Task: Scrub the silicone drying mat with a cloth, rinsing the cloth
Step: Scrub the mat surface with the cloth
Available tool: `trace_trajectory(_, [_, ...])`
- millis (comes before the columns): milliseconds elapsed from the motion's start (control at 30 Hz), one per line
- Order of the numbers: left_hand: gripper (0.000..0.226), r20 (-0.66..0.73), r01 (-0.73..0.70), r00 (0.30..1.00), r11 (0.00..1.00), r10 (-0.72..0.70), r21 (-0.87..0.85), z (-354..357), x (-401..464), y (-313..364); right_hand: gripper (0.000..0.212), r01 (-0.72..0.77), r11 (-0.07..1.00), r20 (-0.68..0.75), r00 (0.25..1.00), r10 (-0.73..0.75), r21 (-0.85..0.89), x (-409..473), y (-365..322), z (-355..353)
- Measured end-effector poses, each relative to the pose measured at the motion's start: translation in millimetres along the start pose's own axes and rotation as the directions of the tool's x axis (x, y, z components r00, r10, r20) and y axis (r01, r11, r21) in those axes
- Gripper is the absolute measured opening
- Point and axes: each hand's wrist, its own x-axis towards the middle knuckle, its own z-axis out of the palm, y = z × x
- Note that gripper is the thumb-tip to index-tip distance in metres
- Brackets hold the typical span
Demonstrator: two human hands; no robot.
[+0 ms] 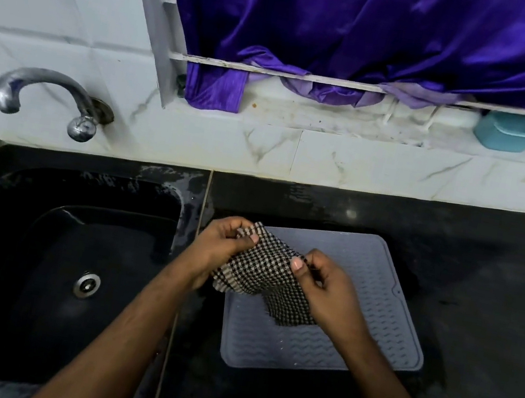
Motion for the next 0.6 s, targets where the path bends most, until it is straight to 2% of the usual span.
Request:
trace_trajectory(100, [0.006, -0.001, -0.005, 1.0, 0.998, 0.005, 0.057, -2.6, -2.4, -24.1, 0.018, 0.064, 0.984, 0.026, 0.998, -0.061, -0.166, -1.6, -4.7, 2.9])
trace_trajectory(167, [0.012, -0.035, -0.066, 0.997, 0.989, 0.071, 0.129, -1.8, -8.5, -33.8, 0.018, 0.083, 0.987, 0.101, 0.993, -0.069, -0.139, -3.5, -9.8, 5.3])
trace_trajectory(267, [0.04, -0.016, -0.174, 0.984, 0.97, 0.179, 0.168, -5.7, -19.3, -35.7, 0.017, 0.067, 0.997, 0.264, 0.963, -0.055, -0.037, -7.6, -20.7, 8.1])
trace_trajectory(333, [0.05, 0.152, -0.298, 0.951, 0.928, 0.269, 0.224, -10.8, -27.5, -32.0, 0.018, 0.065, 0.998, 0.345, 0.937, -0.061, -0.002, -9.7, -28.3, 10.6])
trace_trajectory(400, [0.045, 0.354, -0.394, 0.881, 0.9, 0.313, 0.185, -11.4, -36.5, -28.9, 0.018, 0.04, 0.997, 0.42, 0.905, -0.063, 0.064, -12.2, -37.3, 12.6])
trace_trajectory(500, [0.055, 0.536, -0.4, 0.79, 0.913, 0.297, 0.084, -17.6, -51.7, -23.5, 0.018, -0.043, 0.985, 0.54, 0.84, -0.056, 0.169, -16.3, -48.5, 16.2])
trace_trajectory(600, [0.039, 0.615, -0.355, 0.763, 0.925, 0.201, 0.138, -30.9, -59.9, -16.1, 0.015, -0.09, 0.974, 0.605, 0.795, -0.056, 0.208, -17.0, -52.5, 15.6])
